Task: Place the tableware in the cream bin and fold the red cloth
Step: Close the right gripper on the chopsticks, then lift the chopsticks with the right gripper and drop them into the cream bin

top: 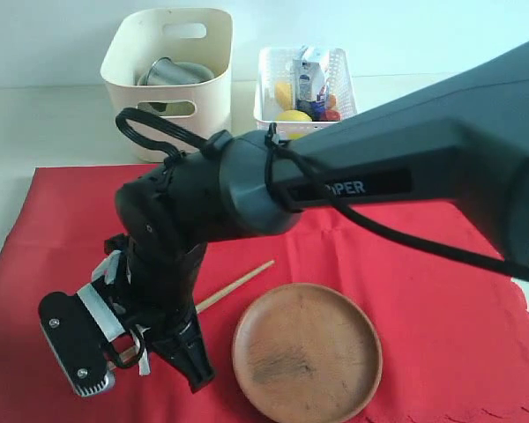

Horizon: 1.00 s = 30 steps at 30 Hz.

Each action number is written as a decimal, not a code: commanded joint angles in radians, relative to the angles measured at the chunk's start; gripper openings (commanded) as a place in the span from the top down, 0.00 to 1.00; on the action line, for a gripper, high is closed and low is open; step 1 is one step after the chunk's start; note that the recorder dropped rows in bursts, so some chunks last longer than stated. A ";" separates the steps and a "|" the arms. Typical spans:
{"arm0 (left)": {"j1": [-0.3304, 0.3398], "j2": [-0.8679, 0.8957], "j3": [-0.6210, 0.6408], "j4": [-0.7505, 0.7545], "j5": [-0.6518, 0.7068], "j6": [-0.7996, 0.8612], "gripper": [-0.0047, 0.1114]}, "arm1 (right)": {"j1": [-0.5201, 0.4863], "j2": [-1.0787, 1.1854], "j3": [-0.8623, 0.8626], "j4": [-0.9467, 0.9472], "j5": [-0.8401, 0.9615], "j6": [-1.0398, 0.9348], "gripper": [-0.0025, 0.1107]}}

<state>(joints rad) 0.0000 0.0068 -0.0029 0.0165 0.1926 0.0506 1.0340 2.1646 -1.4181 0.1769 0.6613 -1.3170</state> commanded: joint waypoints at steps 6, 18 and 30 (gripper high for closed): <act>0.000 -0.007 0.003 -0.005 0.000 -0.001 0.95 | -0.001 0.012 0.003 -0.102 -0.172 -0.045 0.98; 0.000 -0.007 0.003 -0.005 0.000 -0.001 0.95 | -0.017 -0.083 0.003 -0.110 -0.414 0.040 0.98; 0.000 -0.007 0.003 -0.005 0.000 -0.001 0.95 | -0.117 -0.184 0.003 -0.094 -0.757 0.090 0.98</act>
<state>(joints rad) 0.0000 0.0068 -0.0029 0.0165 0.1926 0.0506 0.9361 1.9903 -1.4181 0.0713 0.0191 -1.2359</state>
